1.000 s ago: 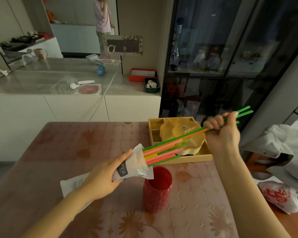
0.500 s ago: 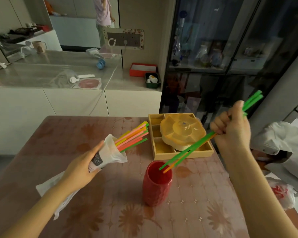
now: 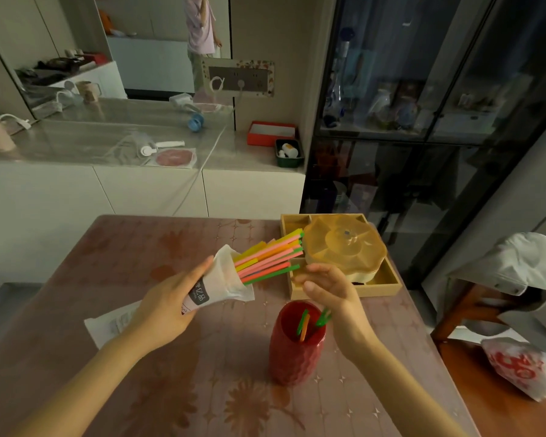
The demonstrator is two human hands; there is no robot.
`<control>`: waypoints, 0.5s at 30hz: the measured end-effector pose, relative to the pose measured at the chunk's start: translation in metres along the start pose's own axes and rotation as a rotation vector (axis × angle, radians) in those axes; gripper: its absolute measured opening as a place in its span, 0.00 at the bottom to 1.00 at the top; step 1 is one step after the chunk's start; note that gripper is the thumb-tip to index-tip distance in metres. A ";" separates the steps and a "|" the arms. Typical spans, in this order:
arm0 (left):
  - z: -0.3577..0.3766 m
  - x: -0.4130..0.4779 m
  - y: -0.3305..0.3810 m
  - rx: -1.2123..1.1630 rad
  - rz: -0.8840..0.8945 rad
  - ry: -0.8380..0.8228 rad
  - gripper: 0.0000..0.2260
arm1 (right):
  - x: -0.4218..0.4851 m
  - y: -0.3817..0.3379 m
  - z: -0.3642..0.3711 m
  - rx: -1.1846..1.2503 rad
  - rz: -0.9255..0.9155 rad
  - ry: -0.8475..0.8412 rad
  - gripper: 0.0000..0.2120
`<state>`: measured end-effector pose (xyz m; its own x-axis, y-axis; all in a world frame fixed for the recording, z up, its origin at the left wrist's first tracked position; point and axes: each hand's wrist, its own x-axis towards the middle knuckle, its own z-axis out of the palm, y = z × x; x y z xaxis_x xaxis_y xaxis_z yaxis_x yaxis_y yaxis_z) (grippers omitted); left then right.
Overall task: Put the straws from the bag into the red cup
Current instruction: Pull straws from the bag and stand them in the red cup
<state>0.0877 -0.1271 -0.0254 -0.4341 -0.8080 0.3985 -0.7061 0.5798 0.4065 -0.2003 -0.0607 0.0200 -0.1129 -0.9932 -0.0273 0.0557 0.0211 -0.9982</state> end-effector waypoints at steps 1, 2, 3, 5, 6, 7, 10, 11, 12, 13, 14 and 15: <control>-0.001 0.003 0.003 0.004 0.017 0.010 0.46 | 0.000 -0.006 -0.001 0.002 -0.013 0.033 0.17; -0.002 0.007 0.007 0.007 0.032 0.019 0.46 | 0.002 -0.011 -0.003 -0.004 -0.026 0.077 0.20; -0.003 0.011 0.011 0.010 0.043 0.028 0.46 | 0.005 -0.017 -0.004 -0.014 -0.025 0.115 0.24; -0.006 0.020 0.021 0.009 0.075 0.039 0.47 | 0.012 -0.029 -0.003 -0.043 0.002 0.103 0.32; -0.008 0.025 0.026 0.009 0.101 0.039 0.47 | 0.017 -0.034 -0.002 -0.043 0.018 0.074 0.32; -0.009 0.029 0.031 0.018 0.131 0.034 0.48 | 0.020 -0.040 0.001 -0.035 0.022 0.064 0.29; -0.007 0.040 0.045 0.073 0.192 0.007 0.49 | 0.029 -0.049 0.008 0.045 0.030 0.178 0.18; -0.006 0.041 0.048 0.076 0.195 0.005 0.49 | 0.031 -0.052 0.009 0.081 0.022 0.216 0.17; -0.005 0.042 0.050 0.068 0.193 0.004 0.49 | 0.032 -0.055 0.009 0.124 0.000 0.233 0.16; -0.004 0.043 0.050 0.057 0.192 0.000 0.48 | 0.033 -0.058 0.008 0.174 -0.024 0.235 0.15; -0.003 0.042 0.050 0.048 0.191 -0.005 0.48 | 0.034 -0.061 0.005 0.234 -0.044 0.231 0.15; -0.003 0.041 0.049 0.043 0.190 -0.008 0.48 | 0.035 -0.064 0.000 0.313 -0.050 0.222 0.17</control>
<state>0.0370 -0.1311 0.0135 -0.5660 -0.6854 0.4581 -0.6342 0.7170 0.2893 -0.2081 -0.0963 0.0831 -0.3330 -0.9426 -0.0244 0.3406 -0.0961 -0.9353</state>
